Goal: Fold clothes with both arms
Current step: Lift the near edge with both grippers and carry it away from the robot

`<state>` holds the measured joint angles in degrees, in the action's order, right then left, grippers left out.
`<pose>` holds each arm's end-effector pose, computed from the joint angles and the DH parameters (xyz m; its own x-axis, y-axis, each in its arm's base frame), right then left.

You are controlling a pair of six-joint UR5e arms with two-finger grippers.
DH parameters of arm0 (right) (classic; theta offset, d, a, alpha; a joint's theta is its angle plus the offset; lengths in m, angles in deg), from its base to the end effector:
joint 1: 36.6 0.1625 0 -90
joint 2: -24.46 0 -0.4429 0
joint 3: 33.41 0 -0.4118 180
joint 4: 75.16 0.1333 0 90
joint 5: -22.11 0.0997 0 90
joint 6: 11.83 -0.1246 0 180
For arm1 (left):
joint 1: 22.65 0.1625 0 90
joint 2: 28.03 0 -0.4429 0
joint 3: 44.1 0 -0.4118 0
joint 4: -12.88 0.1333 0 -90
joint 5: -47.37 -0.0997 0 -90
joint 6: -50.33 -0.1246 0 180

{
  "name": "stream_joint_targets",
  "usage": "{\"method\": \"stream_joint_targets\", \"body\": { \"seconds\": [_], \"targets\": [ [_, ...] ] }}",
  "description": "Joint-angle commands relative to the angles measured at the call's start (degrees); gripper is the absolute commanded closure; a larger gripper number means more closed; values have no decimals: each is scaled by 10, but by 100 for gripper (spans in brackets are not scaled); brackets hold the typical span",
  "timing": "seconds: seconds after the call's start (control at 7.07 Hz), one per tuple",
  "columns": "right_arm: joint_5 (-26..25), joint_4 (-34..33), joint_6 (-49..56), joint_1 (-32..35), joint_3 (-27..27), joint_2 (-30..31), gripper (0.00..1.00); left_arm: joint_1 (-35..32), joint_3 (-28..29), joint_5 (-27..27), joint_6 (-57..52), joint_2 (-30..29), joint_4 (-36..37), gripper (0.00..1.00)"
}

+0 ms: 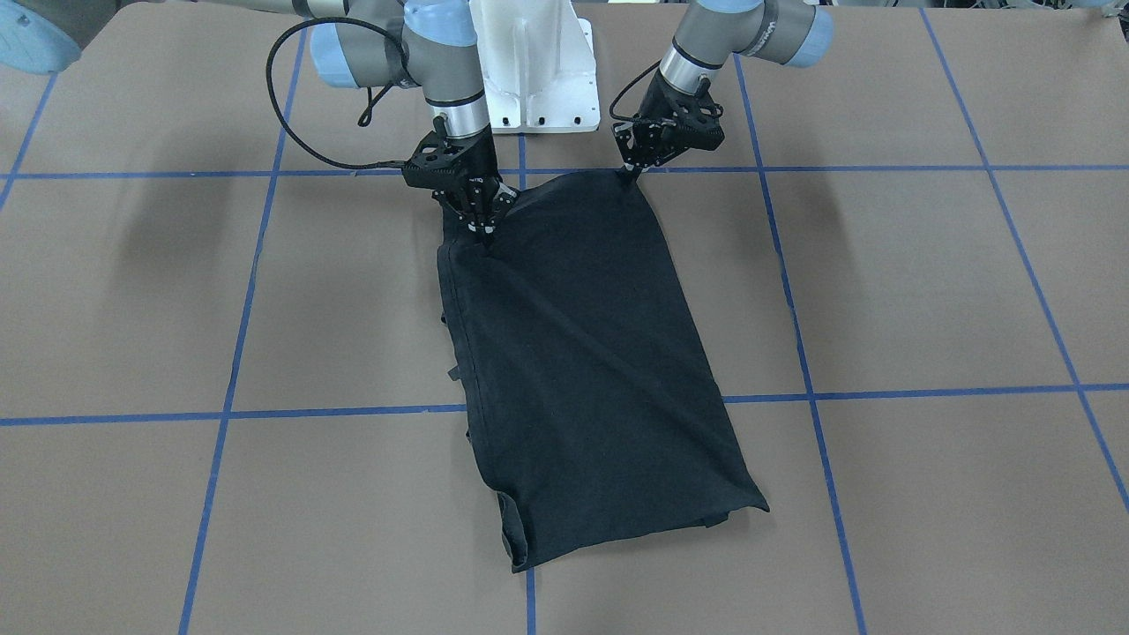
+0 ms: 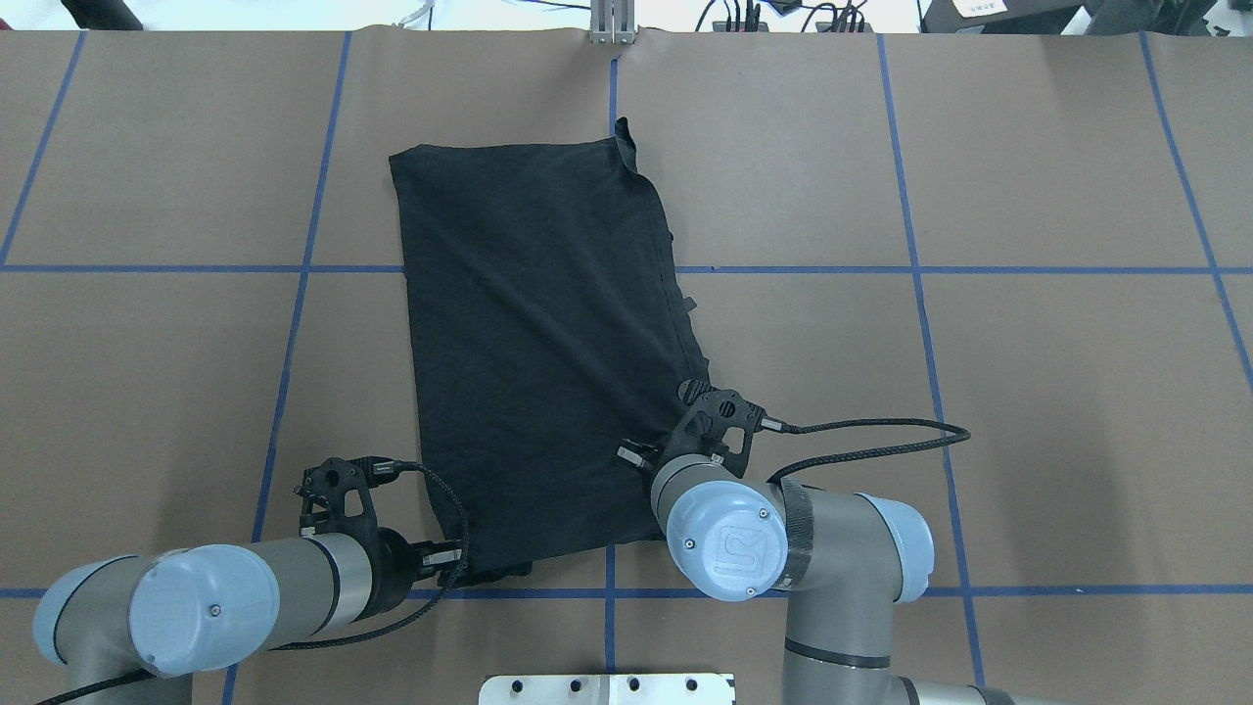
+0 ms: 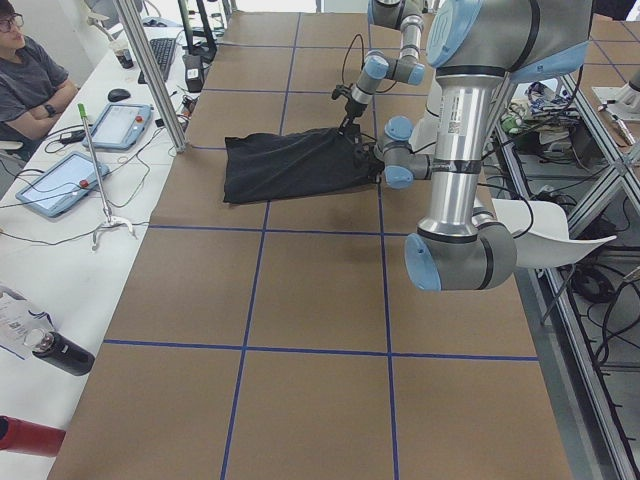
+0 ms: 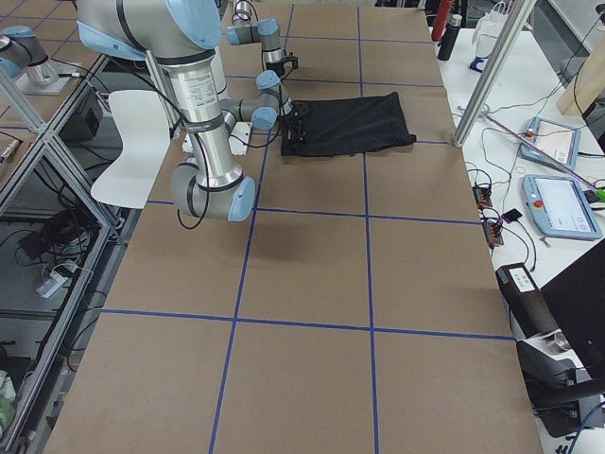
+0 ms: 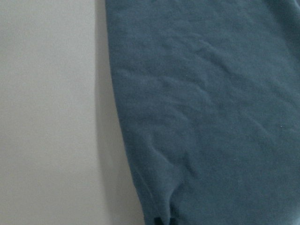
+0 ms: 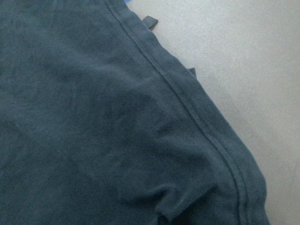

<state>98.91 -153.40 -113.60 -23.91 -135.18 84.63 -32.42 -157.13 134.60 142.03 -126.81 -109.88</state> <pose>-0.6328 -0.3083 0.2657 0.4899 0.3139 0.8133 -0.5031 0.8637 -0.0303 0.5408 -0.2345 0.3466 0.4167 -0.1018 -0.9033 0.2250 0.9743 -0.0060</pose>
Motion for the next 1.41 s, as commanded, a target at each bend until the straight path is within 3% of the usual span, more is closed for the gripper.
{"method": "stream_joint_targets", "body": {
  "seconds": [0.0,0.71,1.27],
  "targets": [
    [8,-60,6,2,-60,5,100,-12,-18,16,-7,2,2,100],
    [-23,-126,1,-64,-170,35,100,-33,-122,75,-36,2,79,100],
    [32,-130,21,21,-166,19,100,-111,-118,111,-112,-46,152,100]
  ]
}}
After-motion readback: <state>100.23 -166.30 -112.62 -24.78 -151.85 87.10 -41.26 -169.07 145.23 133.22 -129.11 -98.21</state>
